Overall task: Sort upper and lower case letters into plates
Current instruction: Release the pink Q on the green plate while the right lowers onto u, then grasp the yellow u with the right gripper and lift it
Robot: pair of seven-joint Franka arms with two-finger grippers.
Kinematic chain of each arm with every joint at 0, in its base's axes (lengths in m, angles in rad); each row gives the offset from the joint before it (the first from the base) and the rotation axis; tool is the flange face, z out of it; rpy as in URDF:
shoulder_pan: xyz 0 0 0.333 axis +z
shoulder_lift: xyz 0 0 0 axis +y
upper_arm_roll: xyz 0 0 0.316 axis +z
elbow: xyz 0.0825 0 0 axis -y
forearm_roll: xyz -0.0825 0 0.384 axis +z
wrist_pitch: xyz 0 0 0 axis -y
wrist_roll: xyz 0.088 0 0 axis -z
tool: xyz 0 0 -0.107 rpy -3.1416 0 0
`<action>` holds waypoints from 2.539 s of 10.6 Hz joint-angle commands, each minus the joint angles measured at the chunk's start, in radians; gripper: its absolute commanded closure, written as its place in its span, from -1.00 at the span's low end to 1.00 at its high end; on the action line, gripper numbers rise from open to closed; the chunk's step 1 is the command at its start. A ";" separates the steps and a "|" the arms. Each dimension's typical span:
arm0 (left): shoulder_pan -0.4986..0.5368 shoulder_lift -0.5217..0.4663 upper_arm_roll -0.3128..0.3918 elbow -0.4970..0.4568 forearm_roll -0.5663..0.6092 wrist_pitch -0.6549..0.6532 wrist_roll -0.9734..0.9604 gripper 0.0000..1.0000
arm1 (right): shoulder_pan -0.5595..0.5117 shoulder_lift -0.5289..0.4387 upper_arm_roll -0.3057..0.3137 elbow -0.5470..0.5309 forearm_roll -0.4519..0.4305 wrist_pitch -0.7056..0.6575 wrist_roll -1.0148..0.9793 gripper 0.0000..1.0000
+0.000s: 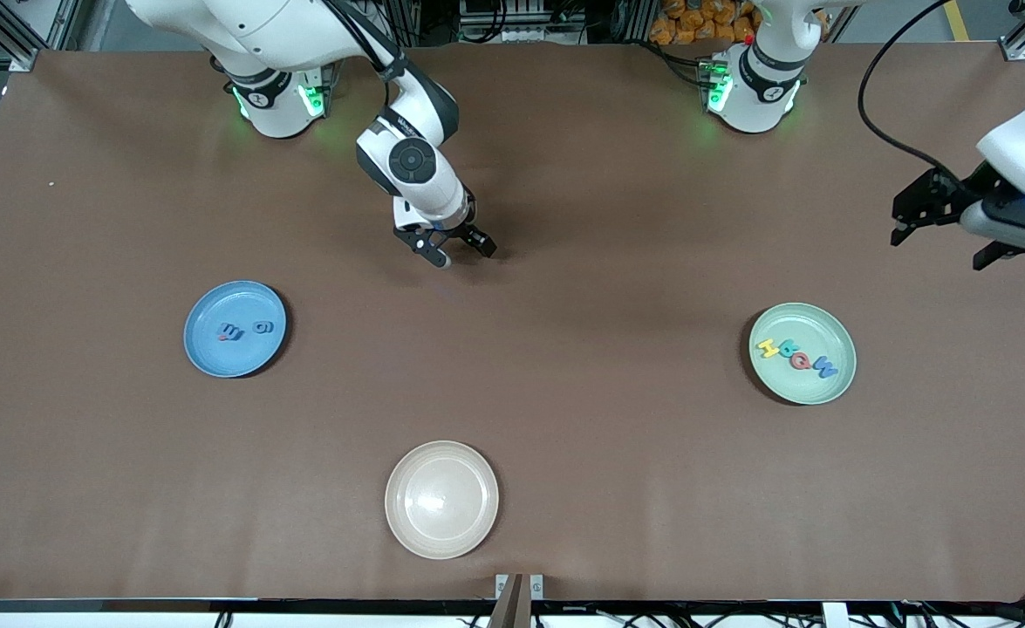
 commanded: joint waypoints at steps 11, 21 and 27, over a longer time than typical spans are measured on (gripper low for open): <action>-0.154 -0.020 0.095 0.090 0.015 -0.264 -0.451 -1.00 | 0.005 0.046 0.013 0.042 -0.026 -0.001 0.018 -0.57; -0.146 -0.001 0.087 0.130 0.072 -0.278 -0.443 -1.00 | -0.006 0.034 0.015 0.046 -0.036 -0.029 0.017 1.00; -0.149 0.001 0.083 0.145 0.067 -0.278 -0.437 -1.00 | -0.107 -0.050 0.021 0.112 -0.030 -0.237 -0.064 1.00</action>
